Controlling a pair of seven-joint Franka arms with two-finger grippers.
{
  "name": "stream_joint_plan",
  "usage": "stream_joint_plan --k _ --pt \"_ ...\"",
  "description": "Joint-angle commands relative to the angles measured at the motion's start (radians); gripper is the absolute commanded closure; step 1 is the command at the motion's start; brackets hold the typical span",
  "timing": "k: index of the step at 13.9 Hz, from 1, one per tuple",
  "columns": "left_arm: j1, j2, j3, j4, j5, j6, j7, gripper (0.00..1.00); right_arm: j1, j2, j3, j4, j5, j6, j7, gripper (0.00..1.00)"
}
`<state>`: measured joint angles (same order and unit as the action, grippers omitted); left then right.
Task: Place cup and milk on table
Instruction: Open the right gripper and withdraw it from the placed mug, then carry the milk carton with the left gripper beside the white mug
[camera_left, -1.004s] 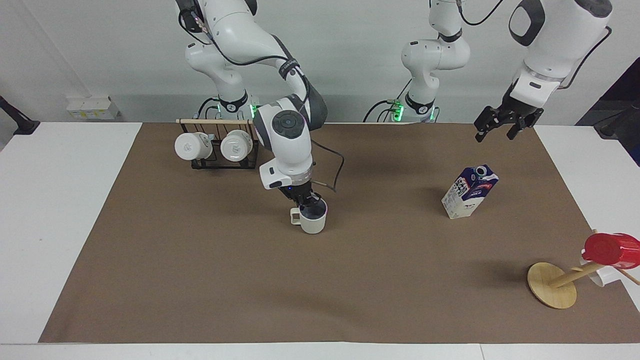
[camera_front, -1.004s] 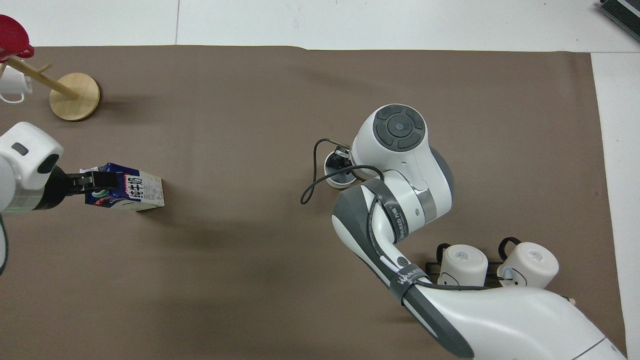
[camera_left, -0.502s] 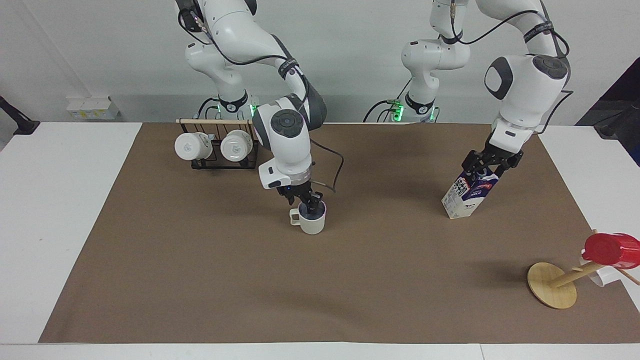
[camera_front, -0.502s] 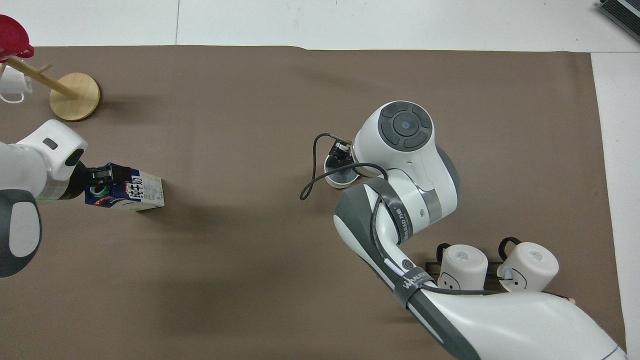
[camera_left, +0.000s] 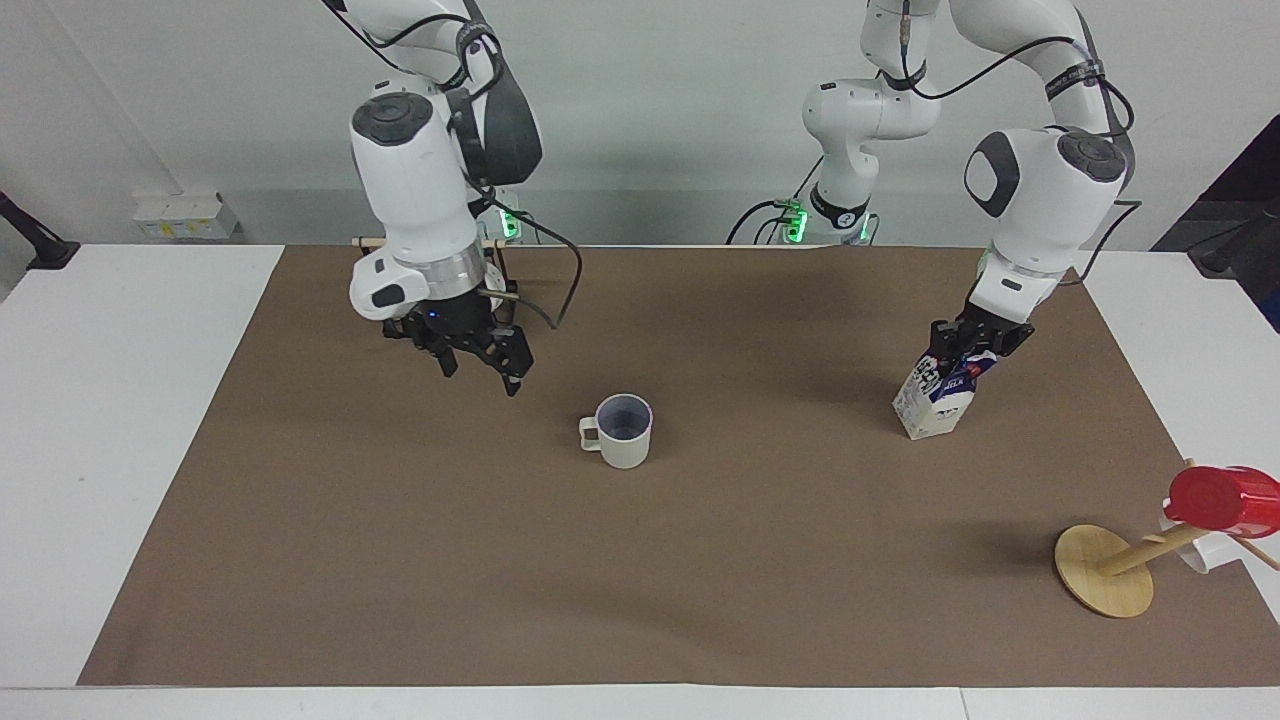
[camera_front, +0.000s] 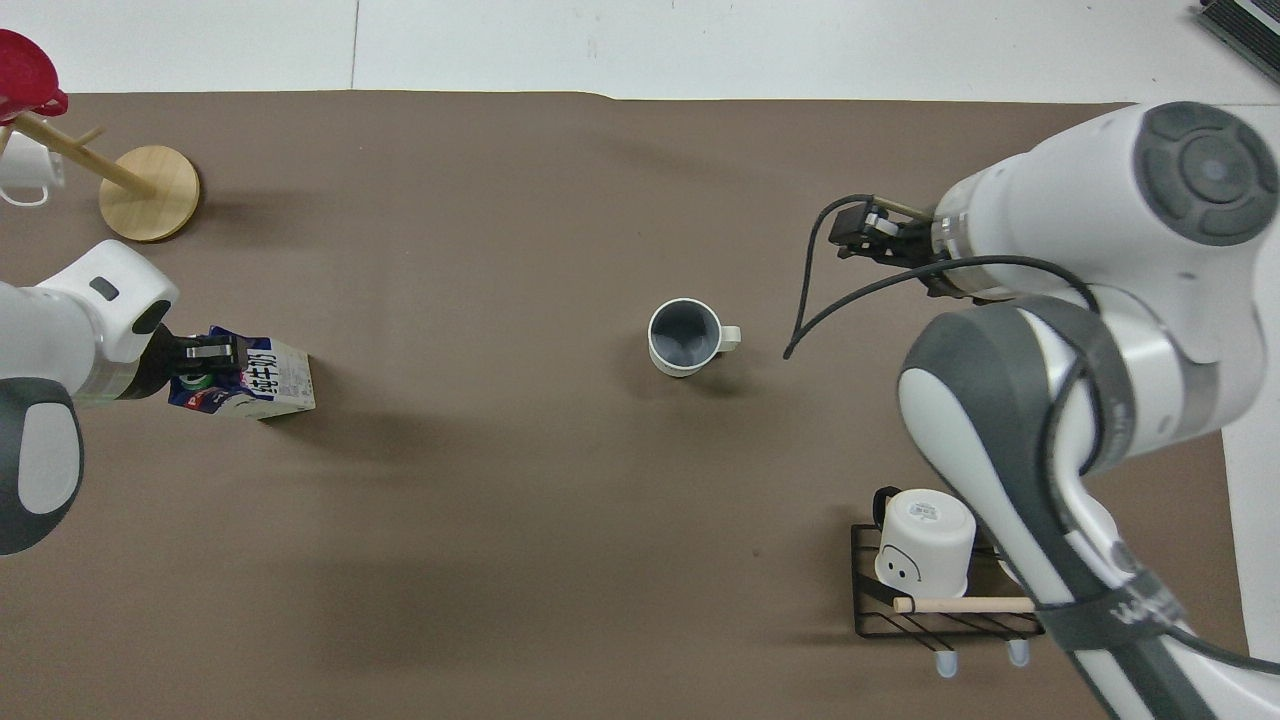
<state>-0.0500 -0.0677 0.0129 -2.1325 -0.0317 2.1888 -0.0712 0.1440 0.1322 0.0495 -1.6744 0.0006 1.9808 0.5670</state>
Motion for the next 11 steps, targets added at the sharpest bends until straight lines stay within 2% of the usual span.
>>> stream_joint_plan --k 1,5,7,9,11 --pt "-0.078 -0.008 0.004 0.064 0.015 -0.07 -0.115 0.59 -0.082 -0.08 0.012 -0.024 -0.004 -0.058 -0.14 0.0" --pt "-0.266 0.023 0.004 0.115 0.001 -0.052 -0.337 0.59 -0.167 -0.147 0.009 -0.004 0.004 -0.167 -0.312 0.0" --pt "-0.341 0.035 0.004 0.115 -0.075 -0.02 -0.367 0.59 -0.176 -0.149 0.009 0.053 -0.011 -0.268 -0.337 0.0" --pt "-0.427 0.09 0.006 0.12 -0.079 0.043 -0.416 0.59 -0.178 -0.149 0.004 0.084 -0.016 -0.316 -0.374 0.0" --pt "-0.459 0.155 0.006 0.16 -0.076 0.097 -0.426 0.59 -0.176 -0.149 -0.022 0.132 -0.017 -0.364 -0.406 0.0"
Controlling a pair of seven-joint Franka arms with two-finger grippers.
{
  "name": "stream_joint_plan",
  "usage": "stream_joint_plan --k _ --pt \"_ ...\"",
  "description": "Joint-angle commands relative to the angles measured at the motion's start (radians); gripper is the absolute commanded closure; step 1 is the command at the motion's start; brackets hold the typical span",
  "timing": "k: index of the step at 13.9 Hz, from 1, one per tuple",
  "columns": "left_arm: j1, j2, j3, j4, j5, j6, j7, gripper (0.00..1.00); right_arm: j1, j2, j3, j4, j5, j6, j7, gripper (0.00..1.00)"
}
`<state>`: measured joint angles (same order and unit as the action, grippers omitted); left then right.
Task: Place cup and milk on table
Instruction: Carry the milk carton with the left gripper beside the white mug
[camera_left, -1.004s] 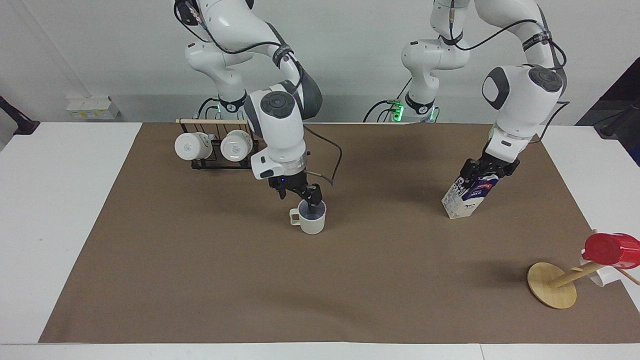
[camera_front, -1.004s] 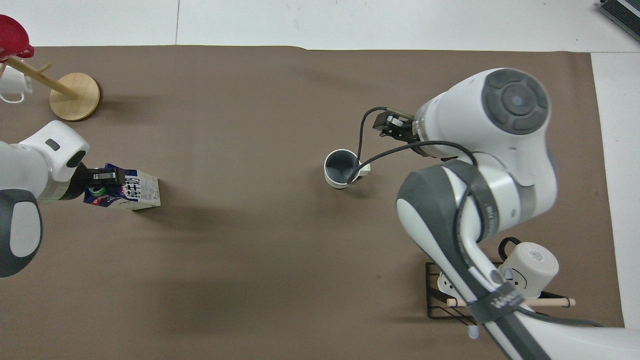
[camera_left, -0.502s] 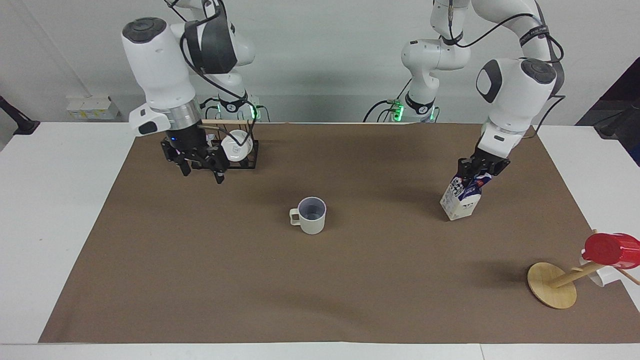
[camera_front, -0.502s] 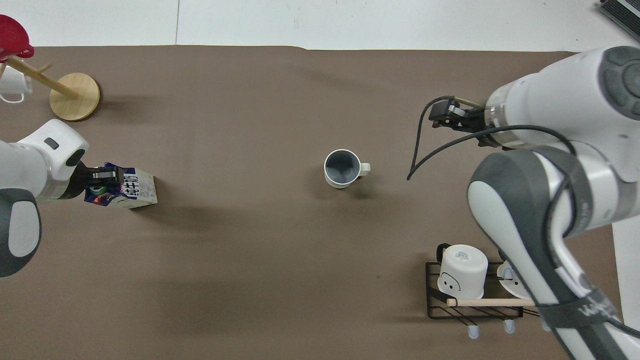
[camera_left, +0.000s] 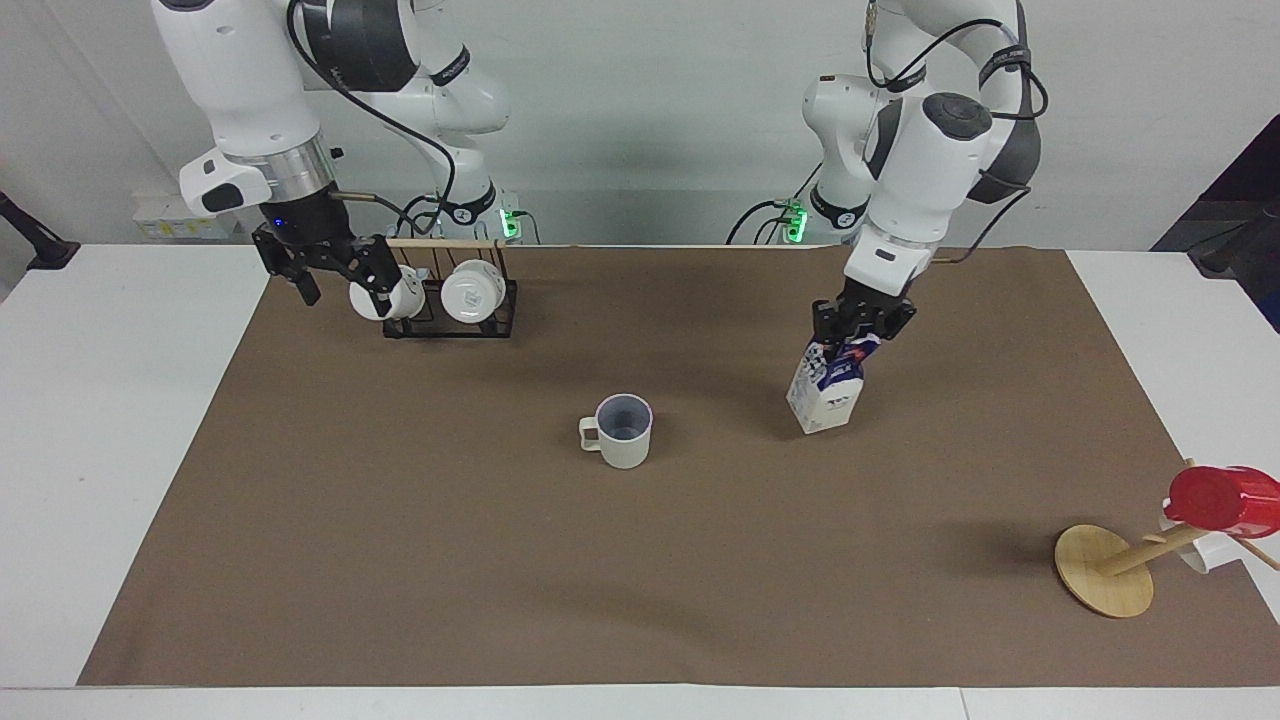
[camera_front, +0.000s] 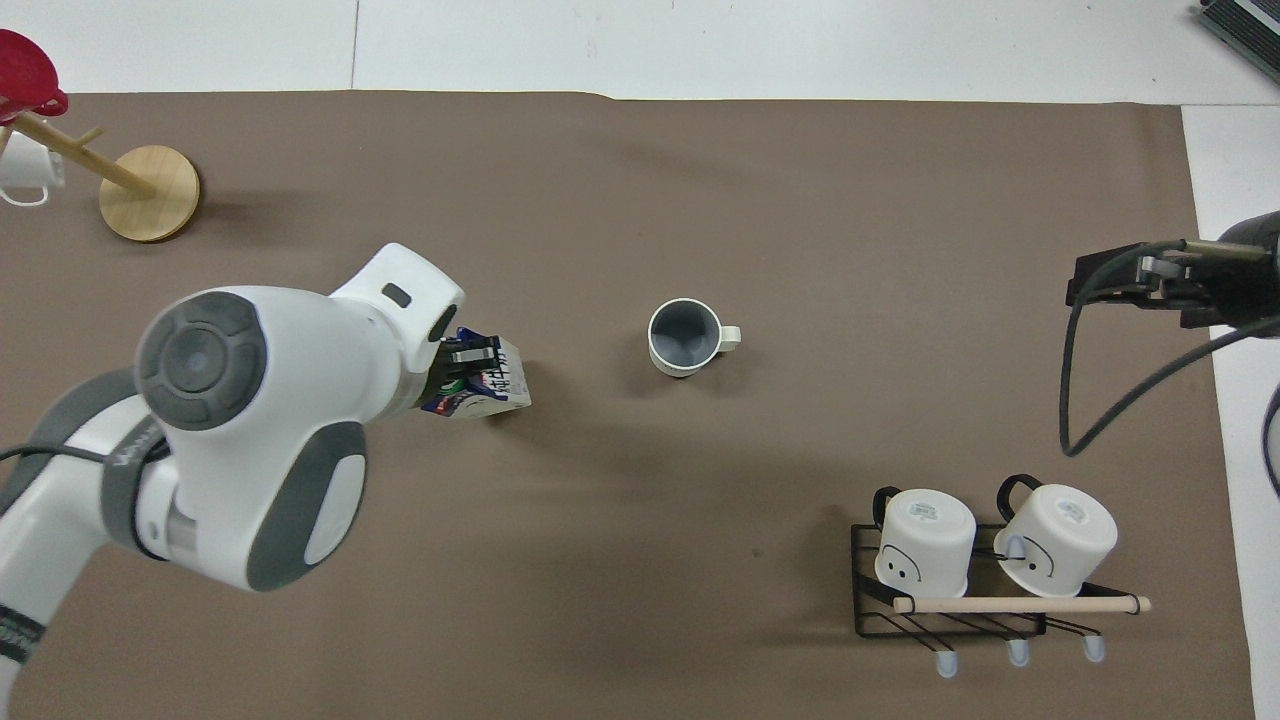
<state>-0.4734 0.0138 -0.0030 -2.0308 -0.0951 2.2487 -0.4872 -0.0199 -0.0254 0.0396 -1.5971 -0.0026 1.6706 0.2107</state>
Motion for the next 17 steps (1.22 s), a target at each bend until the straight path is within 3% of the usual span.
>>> stream_joint_plan --k 1,13,17 --pt "-0.04 0.093 0.021 0.09 -0.012 0.026 -0.011 0.59 -0.014 0.021 -0.014 0.087 -0.013 -0.102 -0.068 0.0" --pt "-0.103 0.12 0.023 0.135 0.003 0.008 -0.089 0.59 -0.008 0.007 -0.014 0.082 -0.008 -0.138 -0.08 0.0" --pt "-0.139 0.178 0.021 0.207 0.038 -0.044 -0.146 0.59 -0.006 0.004 -0.014 0.08 -0.01 -0.146 -0.08 0.0"
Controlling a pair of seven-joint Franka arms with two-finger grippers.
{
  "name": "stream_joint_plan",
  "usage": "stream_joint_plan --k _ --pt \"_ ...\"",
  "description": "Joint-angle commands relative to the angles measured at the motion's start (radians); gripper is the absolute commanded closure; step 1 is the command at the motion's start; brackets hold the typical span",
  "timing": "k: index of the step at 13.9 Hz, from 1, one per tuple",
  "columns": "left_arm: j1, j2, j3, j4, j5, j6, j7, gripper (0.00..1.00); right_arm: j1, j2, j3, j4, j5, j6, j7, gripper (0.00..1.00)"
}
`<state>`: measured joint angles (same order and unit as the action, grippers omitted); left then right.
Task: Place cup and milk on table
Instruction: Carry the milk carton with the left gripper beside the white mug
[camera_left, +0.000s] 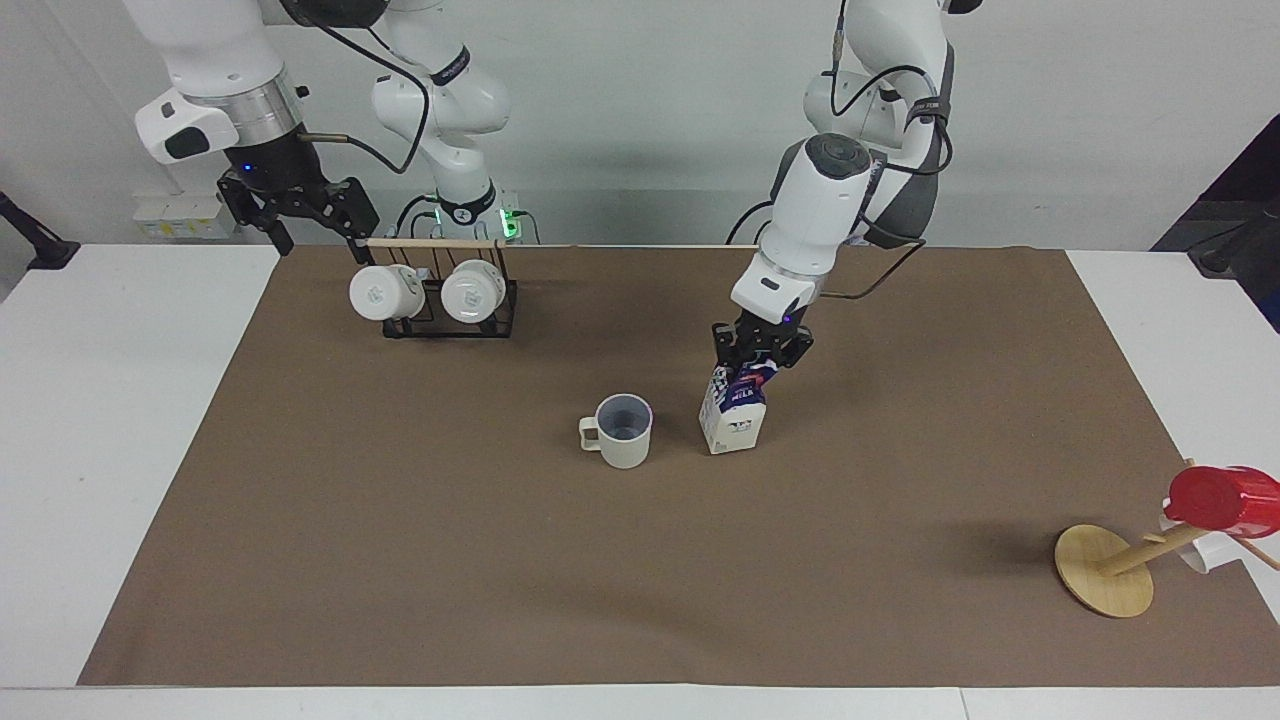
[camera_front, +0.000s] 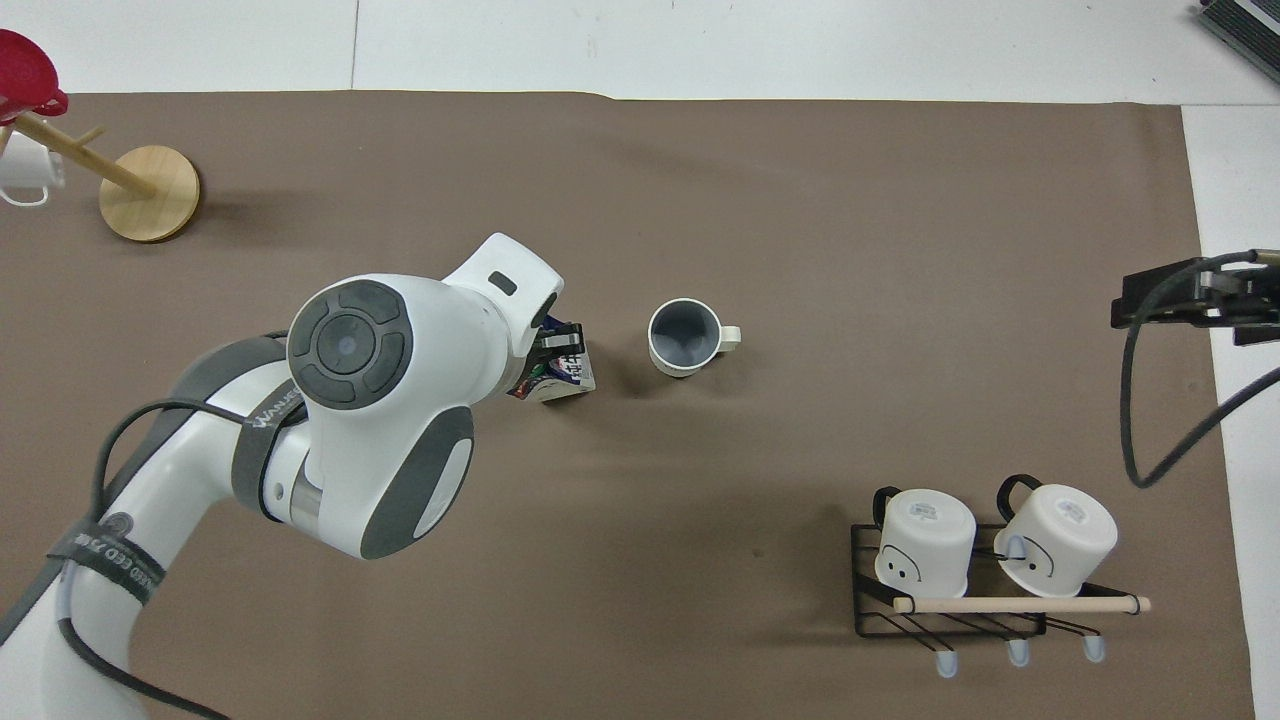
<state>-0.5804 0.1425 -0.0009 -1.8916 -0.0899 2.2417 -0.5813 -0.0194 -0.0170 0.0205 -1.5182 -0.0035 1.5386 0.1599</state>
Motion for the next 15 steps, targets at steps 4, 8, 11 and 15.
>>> stream_joint_plan --k 4,8,11,15 --pt "-0.047 0.071 0.019 0.108 0.047 -0.042 -0.077 0.58 -0.007 -0.014 0.006 -0.014 -0.006 -0.012 -0.03 0.0" --pt "-0.047 0.089 0.021 0.104 0.065 -0.051 -0.077 0.59 -0.007 -0.014 0.006 -0.016 -0.003 -0.011 -0.03 0.0" --pt "-0.047 0.095 0.021 0.106 0.072 -0.045 -0.077 0.57 -0.007 -0.014 0.006 -0.016 -0.001 -0.012 -0.028 0.0" --pt "-0.047 0.095 0.019 0.106 0.07 -0.036 -0.075 0.0 -0.007 -0.014 0.006 -0.016 0.0 -0.014 -0.026 0.0"
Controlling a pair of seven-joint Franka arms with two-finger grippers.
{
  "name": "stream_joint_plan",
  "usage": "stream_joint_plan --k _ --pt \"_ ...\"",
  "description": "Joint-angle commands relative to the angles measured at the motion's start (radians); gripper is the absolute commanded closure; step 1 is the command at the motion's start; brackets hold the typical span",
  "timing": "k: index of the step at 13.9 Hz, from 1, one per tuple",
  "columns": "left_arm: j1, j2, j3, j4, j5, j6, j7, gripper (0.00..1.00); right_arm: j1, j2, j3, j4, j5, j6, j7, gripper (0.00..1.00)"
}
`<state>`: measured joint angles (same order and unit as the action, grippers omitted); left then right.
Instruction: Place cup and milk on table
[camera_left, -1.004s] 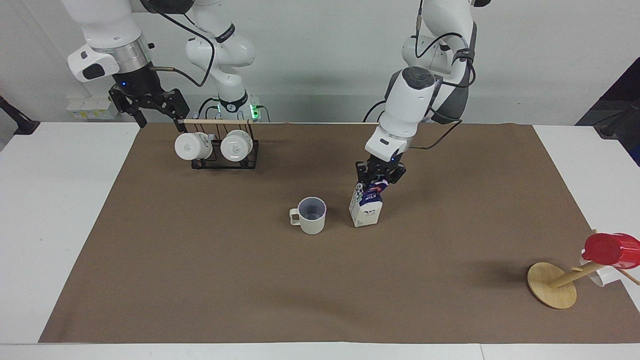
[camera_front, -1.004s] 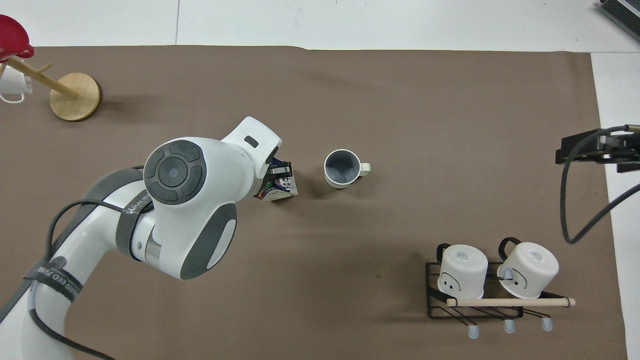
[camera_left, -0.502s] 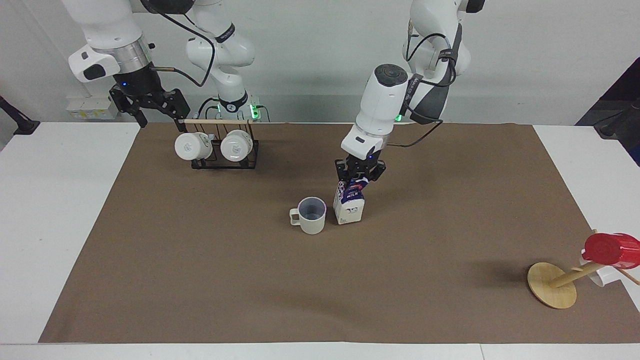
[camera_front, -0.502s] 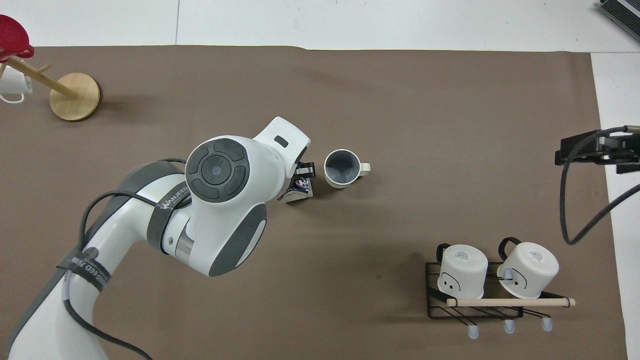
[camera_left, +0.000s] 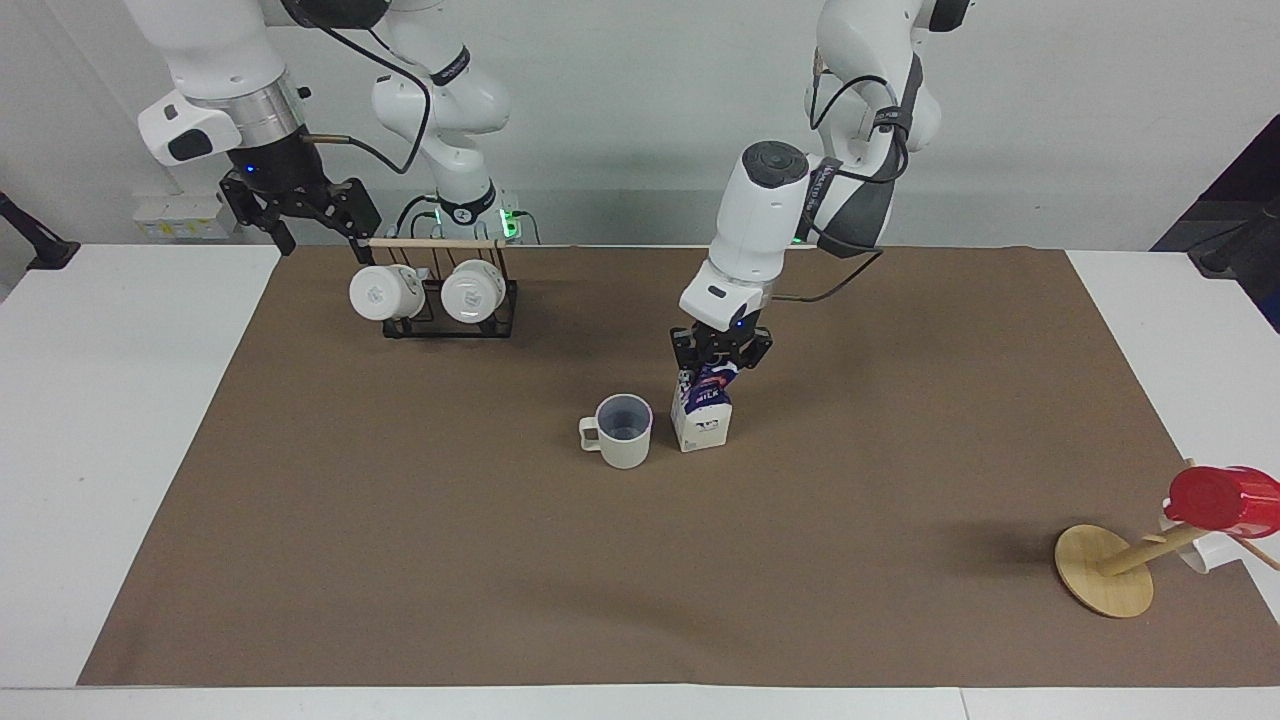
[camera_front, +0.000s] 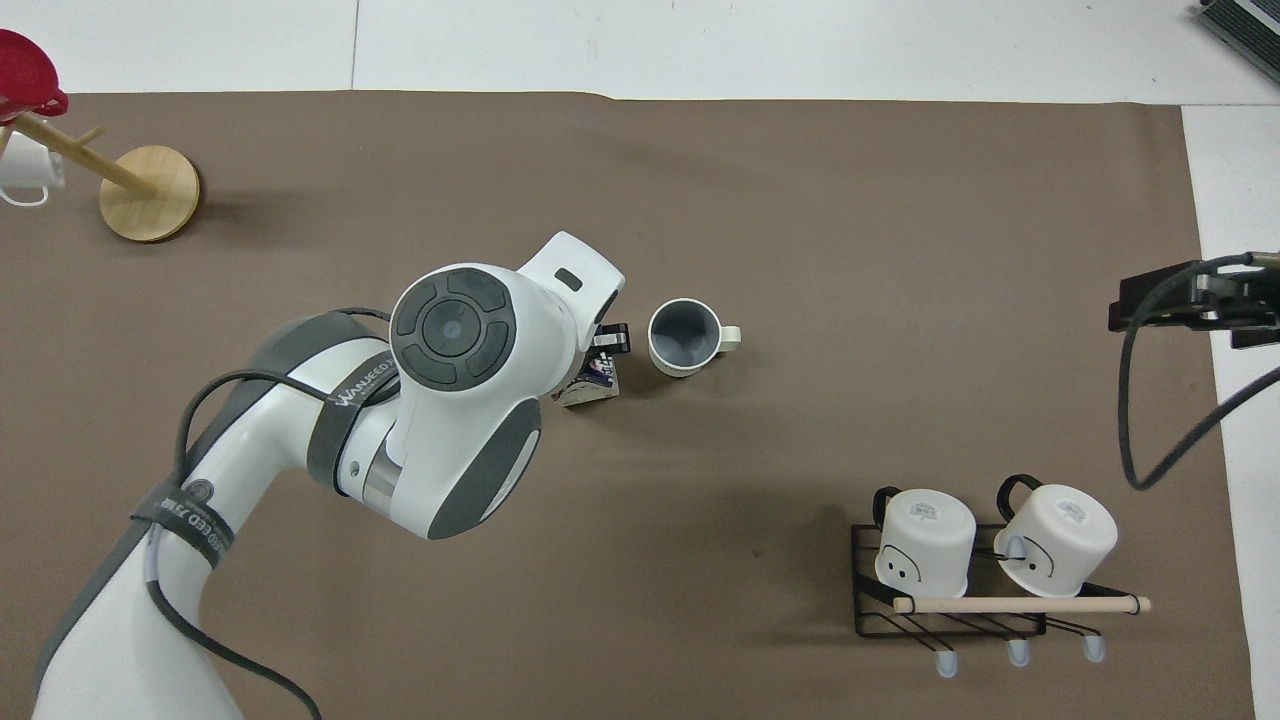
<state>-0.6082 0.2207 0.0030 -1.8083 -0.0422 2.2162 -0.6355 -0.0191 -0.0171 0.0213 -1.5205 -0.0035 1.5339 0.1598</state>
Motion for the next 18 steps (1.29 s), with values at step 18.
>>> stream_joint_plan --k 18 --pt "0.347 -0.319 0.035 0.055 0.012 -0.499 0.402 0.0 -0.007 -0.014 0.005 -0.012 0.005 -0.003 -0.02 0.0"
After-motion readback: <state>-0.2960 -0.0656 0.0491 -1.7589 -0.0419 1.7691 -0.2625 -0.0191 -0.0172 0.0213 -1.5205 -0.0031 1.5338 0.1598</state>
